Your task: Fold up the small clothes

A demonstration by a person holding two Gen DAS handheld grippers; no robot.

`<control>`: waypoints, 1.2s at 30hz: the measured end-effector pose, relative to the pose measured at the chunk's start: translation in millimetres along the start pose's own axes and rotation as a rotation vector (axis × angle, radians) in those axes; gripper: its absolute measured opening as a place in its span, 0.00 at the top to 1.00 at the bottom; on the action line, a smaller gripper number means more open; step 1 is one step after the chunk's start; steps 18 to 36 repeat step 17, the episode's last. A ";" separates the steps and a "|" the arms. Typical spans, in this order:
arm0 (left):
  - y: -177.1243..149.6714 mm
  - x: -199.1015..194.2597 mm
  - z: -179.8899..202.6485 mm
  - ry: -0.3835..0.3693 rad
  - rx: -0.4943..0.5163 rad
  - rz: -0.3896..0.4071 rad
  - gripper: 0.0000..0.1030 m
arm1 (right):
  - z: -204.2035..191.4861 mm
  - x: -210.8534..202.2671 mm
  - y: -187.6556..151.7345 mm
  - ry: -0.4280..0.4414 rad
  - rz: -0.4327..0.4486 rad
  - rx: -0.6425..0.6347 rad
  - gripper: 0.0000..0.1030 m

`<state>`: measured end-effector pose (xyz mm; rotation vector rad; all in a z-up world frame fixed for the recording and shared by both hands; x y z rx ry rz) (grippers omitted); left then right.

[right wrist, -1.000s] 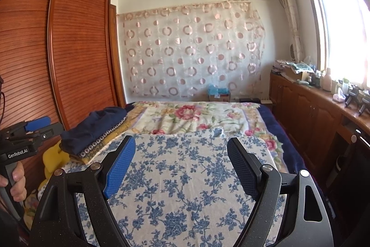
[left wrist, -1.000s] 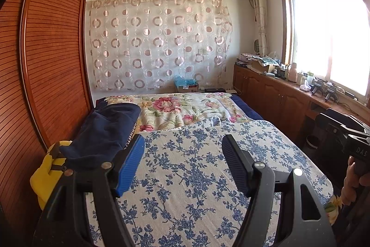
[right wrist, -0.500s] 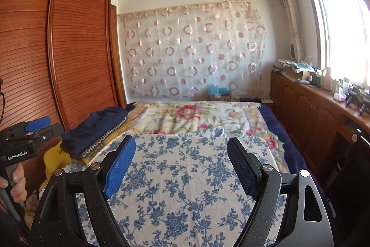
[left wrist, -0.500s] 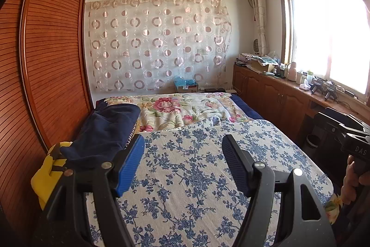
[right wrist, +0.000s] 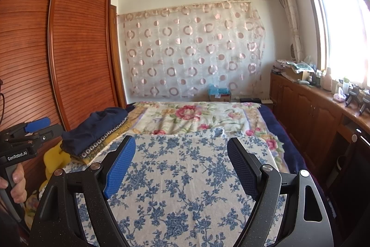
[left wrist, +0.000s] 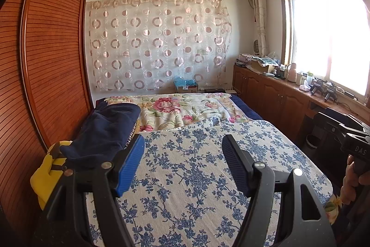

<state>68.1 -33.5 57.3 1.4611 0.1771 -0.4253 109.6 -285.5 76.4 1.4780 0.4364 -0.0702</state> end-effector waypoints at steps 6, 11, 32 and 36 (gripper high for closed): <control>0.8 -0.3 0.9 -0.001 0.000 0.000 0.32 | -0.1 0.0 0.0 0.000 0.000 0.000 0.19; 0.7 -0.2 0.8 0.000 0.000 -0.001 0.32 | 0.2 -0.1 -0.1 0.000 -0.001 0.000 0.19; 0.6 -0.2 0.6 -0.001 -0.001 -0.001 0.32 | 0.5 0.0 -0.2 0.000 0.000 0.000 0.19; 0.6 -0.2 0.6 -0.001 -0.001 -0.001 0.32 | 0.5 0.0 -0.2 0.000 0.000 0.000 0.19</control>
Point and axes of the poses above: each gripper's, at about its wrist camera, not at the fingertips, and x roughly the way its jaws point, z to its right, y to its top, the point moved 3 cm from there along x, roughly the way its jaws point, and after that the axes turned 11 degrees about -y, right-handed, at the moved point
